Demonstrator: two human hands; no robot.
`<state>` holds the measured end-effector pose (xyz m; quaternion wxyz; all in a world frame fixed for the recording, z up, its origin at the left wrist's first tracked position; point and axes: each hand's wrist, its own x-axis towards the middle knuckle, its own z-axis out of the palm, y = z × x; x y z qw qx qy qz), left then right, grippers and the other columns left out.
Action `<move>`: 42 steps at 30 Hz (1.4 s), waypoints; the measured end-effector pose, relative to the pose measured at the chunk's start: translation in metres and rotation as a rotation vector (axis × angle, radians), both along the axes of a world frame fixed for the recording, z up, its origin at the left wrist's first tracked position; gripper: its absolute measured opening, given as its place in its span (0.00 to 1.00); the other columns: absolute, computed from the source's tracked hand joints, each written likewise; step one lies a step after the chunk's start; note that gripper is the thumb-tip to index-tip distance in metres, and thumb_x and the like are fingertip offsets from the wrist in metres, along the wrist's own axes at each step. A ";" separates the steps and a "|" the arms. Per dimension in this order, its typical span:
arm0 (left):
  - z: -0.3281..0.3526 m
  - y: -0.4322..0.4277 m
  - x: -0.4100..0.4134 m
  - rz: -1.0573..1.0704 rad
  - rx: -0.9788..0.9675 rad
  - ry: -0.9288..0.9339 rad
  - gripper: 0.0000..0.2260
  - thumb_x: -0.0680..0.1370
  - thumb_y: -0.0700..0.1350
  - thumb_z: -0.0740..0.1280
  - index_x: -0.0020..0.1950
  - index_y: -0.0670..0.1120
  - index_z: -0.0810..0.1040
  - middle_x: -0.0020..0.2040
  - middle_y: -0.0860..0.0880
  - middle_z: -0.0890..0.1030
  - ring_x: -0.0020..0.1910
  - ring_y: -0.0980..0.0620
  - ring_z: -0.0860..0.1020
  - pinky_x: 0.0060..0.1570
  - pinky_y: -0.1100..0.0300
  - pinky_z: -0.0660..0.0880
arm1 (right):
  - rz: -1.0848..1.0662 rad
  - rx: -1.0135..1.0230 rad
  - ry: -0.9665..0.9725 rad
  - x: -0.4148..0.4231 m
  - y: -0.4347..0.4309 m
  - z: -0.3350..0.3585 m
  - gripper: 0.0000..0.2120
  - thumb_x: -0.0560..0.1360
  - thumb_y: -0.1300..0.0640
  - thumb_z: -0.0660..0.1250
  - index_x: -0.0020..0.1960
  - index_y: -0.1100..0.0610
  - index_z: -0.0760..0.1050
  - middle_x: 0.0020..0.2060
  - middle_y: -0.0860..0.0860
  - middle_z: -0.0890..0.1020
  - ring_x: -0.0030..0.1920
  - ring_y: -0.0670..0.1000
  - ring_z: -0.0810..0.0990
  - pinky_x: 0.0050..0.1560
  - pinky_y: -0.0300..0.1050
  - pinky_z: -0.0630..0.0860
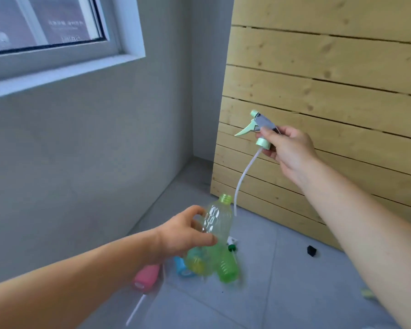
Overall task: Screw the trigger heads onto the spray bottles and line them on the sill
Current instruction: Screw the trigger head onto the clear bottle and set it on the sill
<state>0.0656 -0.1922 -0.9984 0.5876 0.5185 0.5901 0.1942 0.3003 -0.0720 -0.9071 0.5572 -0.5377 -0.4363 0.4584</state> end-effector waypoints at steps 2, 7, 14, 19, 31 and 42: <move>0.006 -0.011 -0.016 -0.003 0.000 0.002 0.31 0.60 0.51 0.78 0.62 0.56 0.75 0.48 0.50 0.80 0.42 0.49 0.77 0.43 0.53 0.72 | -0.032 0.054 0.084 -0.011 -0.012 0.020 0.04 0.75 0.56 0.72 0.49 0.55 0.81 0.50 0.54 0.88 0.51 0.48 0.85 0.43 0.40 0.80; 0.009 -0.035 -0.048 -0.022 0.015 0.052 0.36 0.59 0.51 0.79 0.67 0.54 0.74 0.53 0.48 0.80 0.43 0.50 0.80 0.45 0.55 0.78 | -0.067 0.122 0.215 -0.033 -0.038 0.047 0.06 0.75 0.54 0.72 0.50 0.54 0.81 0.49 0.52 0.88 0.49 0.48 0.84 0.43 0.40 0.80; 0.017 -0.032 -0.057 0.045 0.051 0.010 0.22 0.74 0.37 0.76 0.62 0.55 0.75 0.55 0.45 0.79 0.40 0.51 0.82 0.35 0.62 0.80 | -0.110 0.130 0.271 -0.037 -0.052 0.052 0.01 0.76 0.55 0.71 0.46 0.53 0.81 0.49 0.53 0.88 0.45 0.48 0.84 0.48 0.43 0.80; 0.010 -0.029 -0.061 -0.003 0.051 0.050 0.30 0.64 0.46 0.78 0.65 0.57 0.75 0.61 0.43 0.80 0.46 0.49 0.83 0.49 0.52 0.83 | -0.097 0.068 0.285 -0.044 -0.047 0.037 0.05 0.75 0.55 0.72 0.50 0.55 0.82 0.48 0.53 0.88 0.46 0.49 0.84 0.46 0.42 0.80; 0.012 -0.023 -0.055 -0.030 0.036 0.021 0.34 0.63 0.49 0.78 0.68 0.56 0.73 0.59 0.45 0.81 0.48 0.47 0.84 0.54 0.50 0.83 | -0.083 0.011 0.285 -0.043 -0.043 0.025 0.06 0.75 0.57 0.72 0.51 0.56 0.81 0.50 0.54 0.88 0.46 0.50 0.84 0.45 0.42 0.81; 0.030 -0.021 -0.048 0.089 -0.033 -0.286 0.26 0.67 0.45 0.77 0.64 0.53 0.77 0.52 0.45 0.82 0.49 0.44 0.84 0.47 0.47 0.81 | 0.386 -0.068 0.032 -0.079 -0.058 -0.006 0.07 0.75 0.66 0.71 0.52 0.62 0.77 0.55 0.64 0.84 0.50 0.55 0.83 0.52 0.51 0.83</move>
